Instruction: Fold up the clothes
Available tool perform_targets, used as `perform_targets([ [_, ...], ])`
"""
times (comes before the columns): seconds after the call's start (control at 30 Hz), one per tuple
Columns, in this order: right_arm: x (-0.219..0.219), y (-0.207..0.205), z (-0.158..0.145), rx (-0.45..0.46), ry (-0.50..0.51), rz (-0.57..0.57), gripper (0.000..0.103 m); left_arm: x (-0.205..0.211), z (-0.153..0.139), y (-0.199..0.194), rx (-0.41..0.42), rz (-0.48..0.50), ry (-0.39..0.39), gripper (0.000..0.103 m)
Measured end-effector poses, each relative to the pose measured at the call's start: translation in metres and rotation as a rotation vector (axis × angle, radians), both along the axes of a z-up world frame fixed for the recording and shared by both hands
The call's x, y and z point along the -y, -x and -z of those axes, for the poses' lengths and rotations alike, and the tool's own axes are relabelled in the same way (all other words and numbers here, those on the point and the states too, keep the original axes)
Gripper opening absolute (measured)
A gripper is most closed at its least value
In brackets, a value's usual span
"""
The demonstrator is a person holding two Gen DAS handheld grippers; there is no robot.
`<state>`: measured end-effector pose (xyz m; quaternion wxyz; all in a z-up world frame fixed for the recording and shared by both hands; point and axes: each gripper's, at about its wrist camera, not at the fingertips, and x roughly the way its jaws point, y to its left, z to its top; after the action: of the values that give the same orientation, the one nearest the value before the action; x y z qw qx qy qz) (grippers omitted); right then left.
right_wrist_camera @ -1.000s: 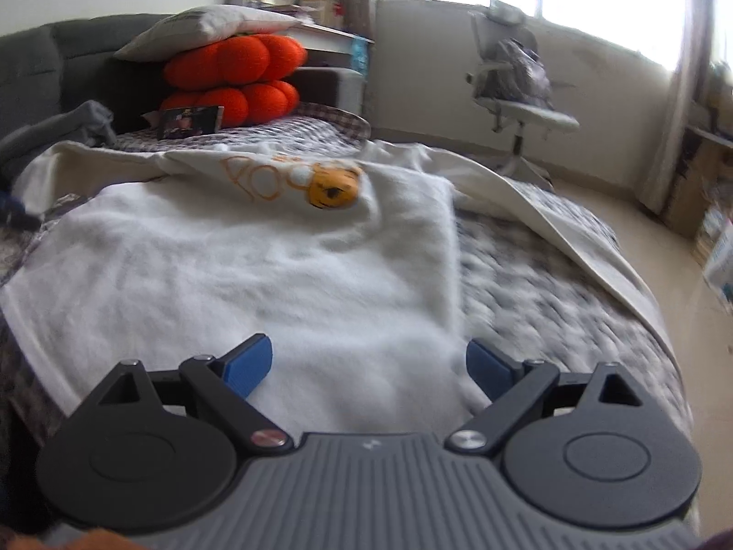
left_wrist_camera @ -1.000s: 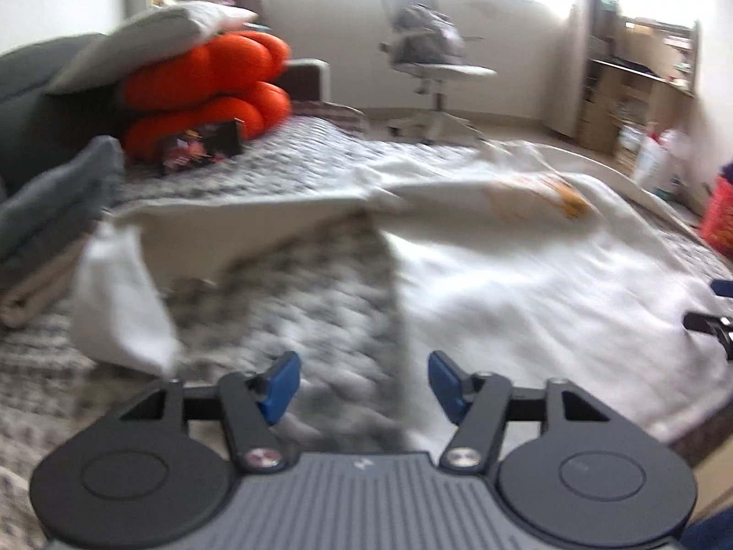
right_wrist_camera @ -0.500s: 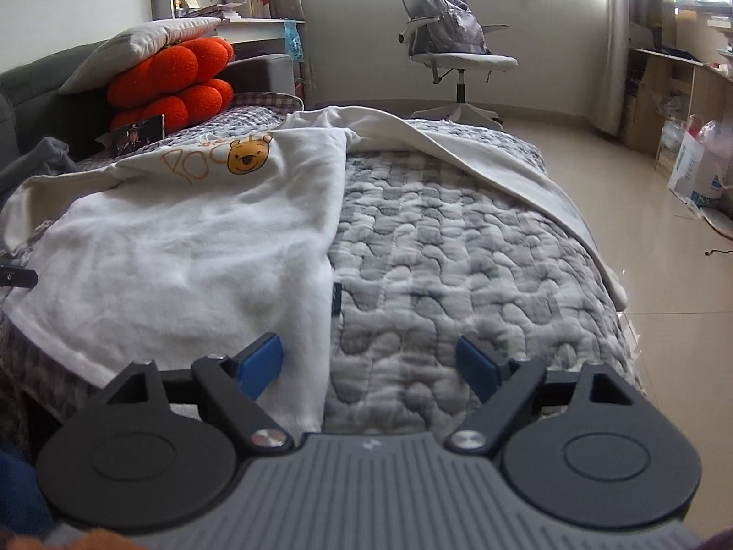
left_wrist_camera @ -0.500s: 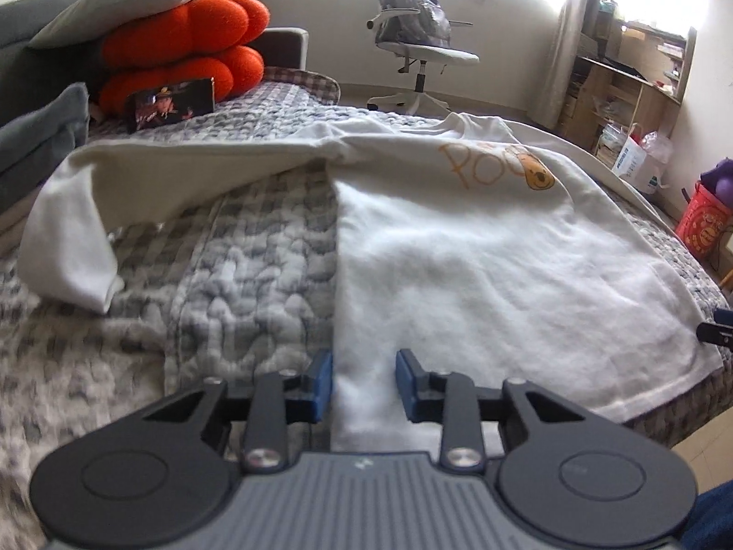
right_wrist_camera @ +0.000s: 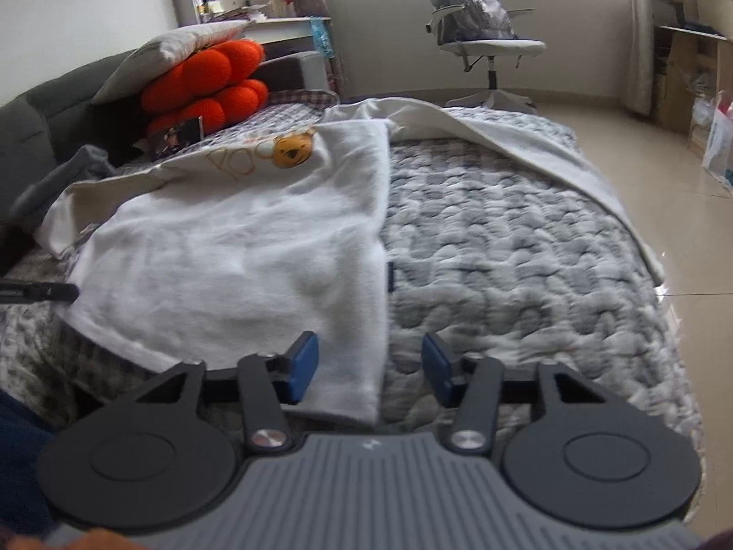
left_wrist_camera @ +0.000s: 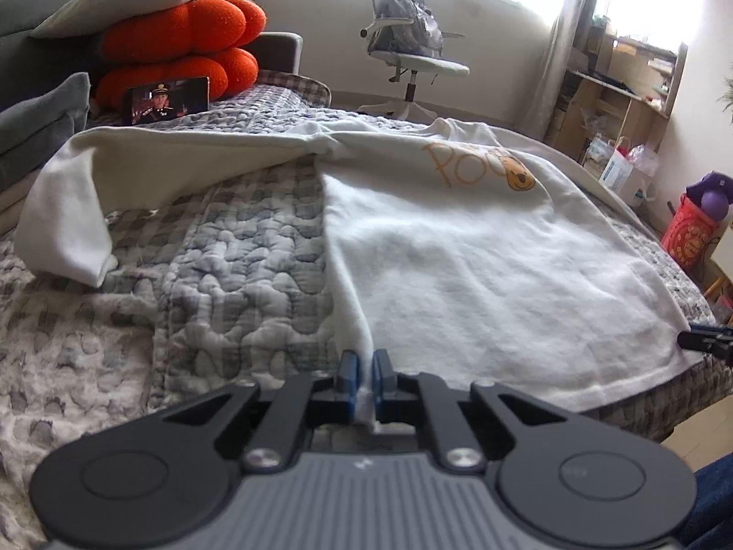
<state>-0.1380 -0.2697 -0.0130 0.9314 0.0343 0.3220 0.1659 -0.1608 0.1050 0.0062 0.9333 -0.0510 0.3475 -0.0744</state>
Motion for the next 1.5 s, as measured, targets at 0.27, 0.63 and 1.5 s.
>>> perform_targets([
  [0.27,-0.001,0.008,-0.01,0.023,0.028,-0.058,0.006,0.002,-0.012,0.016,-0.008,0.031,-0.013,0.005],
  [0.63,0.028,0.024,-0.047,0.095,0.03,-0.087,0.005,0.003,-0.026,0.035,-0.046,0.155,0.008,0.006],
  [1.5,0.009,-0.107,-0.058,0.116,0.217,-0.104,0.015,-0.008,-0.072,-0.088,0.18,-0.192,-0.204,0.054],
])
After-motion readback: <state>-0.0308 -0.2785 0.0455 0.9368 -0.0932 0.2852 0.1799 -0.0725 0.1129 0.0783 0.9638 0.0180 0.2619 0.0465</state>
